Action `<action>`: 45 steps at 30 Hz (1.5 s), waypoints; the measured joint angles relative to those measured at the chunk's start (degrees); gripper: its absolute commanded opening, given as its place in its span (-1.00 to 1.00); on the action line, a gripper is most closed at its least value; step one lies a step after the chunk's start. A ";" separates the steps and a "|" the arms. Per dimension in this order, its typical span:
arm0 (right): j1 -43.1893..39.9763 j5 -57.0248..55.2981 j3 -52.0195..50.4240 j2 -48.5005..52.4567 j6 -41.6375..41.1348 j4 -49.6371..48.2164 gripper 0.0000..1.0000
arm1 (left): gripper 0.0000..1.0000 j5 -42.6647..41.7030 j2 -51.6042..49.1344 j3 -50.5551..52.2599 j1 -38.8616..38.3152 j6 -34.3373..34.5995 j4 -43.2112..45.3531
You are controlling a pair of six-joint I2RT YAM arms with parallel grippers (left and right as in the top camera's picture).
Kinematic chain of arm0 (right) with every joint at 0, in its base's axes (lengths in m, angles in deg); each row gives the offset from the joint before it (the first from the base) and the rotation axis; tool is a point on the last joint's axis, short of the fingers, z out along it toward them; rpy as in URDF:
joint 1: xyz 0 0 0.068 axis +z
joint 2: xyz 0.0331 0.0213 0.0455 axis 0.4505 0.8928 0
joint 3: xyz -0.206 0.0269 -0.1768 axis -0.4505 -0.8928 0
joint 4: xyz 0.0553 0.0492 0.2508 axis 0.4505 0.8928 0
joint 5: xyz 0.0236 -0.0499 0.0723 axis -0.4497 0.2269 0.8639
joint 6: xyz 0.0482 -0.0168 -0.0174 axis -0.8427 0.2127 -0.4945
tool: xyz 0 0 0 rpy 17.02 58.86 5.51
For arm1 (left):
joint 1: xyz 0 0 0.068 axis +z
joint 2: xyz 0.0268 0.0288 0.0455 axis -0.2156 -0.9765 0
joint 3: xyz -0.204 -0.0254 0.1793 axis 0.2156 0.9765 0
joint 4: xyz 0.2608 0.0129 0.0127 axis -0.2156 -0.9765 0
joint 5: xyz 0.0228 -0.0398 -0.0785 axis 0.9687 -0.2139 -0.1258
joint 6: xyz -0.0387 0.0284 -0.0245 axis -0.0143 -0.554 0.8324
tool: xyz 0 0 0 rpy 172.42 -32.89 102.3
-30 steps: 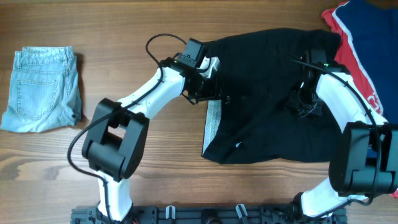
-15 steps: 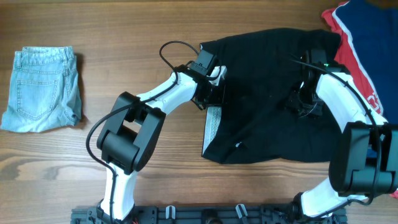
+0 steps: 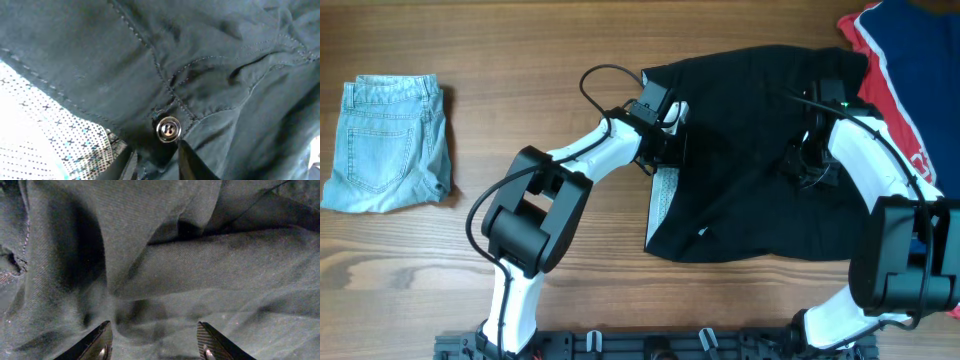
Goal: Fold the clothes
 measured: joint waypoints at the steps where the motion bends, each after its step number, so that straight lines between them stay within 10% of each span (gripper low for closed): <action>1: 0.00 0.00 -0.02 0.00 -0.02 0.00 0.10 | -0.89 -0.04 0.00 0.00 -0.04 -0.02 0.09; 32: 0.00 2.54 0.07 -5.66 1.07 0.63 0.27 | -0.92 -0.59 0.90 -0.61 20.26 -5.51 -23.26; 45: 0.00 11.37 0.07 -5.60 5.16 -19.37 0.39 | -0.92 5.29 1.95 -0.90 26.82 -6.69 -28.02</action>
